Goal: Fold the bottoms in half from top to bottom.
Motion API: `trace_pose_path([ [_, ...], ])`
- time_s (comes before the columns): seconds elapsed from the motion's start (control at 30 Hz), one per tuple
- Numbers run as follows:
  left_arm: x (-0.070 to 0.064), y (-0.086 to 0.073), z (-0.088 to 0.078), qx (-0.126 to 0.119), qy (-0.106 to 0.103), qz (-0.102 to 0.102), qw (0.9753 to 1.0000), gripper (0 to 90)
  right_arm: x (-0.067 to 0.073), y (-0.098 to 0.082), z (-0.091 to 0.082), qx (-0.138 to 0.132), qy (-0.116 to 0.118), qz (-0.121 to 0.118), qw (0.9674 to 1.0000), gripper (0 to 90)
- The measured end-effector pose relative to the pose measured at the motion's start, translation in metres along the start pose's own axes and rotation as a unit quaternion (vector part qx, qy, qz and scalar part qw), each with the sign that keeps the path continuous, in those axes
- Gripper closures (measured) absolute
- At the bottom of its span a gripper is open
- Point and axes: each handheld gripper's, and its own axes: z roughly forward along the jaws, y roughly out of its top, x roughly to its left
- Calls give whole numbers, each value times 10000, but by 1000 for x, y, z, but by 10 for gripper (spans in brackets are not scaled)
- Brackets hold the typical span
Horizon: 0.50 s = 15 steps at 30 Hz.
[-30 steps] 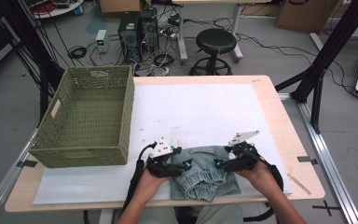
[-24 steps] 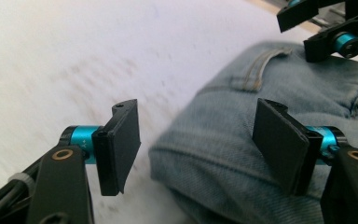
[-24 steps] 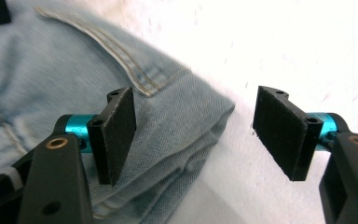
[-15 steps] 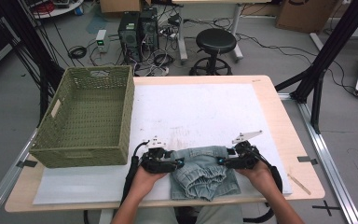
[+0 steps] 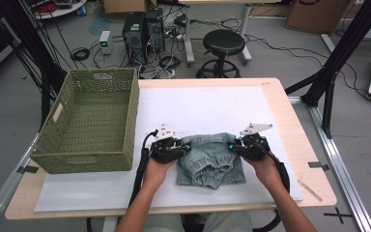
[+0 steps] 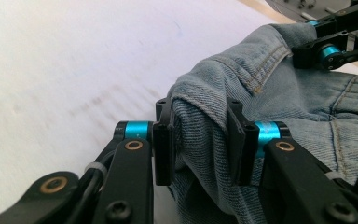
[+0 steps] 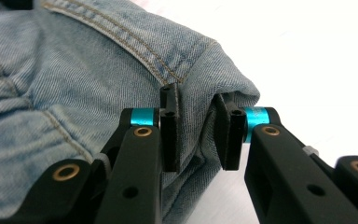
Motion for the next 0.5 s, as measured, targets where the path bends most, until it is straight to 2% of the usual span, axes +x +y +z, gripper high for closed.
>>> trace_pose_path([
  [0.07,4,4,6,-110,101,-4,9999,676,-5,9,4,-65,-119,34,9999,750],
  [0.1,6,4,9,-184,210,59,9996,671,-8,12,7,-91,-190,17,9998,750],
  [0.17,8,4,14,-190,373,78,9991,617,-10,15,13,-114,-285,99,9995,737],
  [0.23,10,3,13,-201,467,-117,9986,511,-13,14,20,29,-291,218,9993,622],
  [0.27,11,4,8,-253,530,-163,9981,487,-13,13,20,76,-330,278,9990,537],
  [0.3,10,5,3,-394,560,-119,9976,464,-13,12,18,76,-348,398,9986,479],
  [0.37,8,9,-7,-656,543,-76,9963,473,-12,12,8,-175,-324,410,9985,435],
  [0.4,6,10,-11,-767,455,-71,9960,473,-10,13,2,-350,-329,390,9981,402],
  [0.43,4,11,-12,-817,252,-80,9963,473,-8,13,-3,-506,-270,391,9976,394],
  [0.5,-2,11,-9,-782,-62,12,9969,472,-3,14,-7,-612,88,353,9975,392],
])
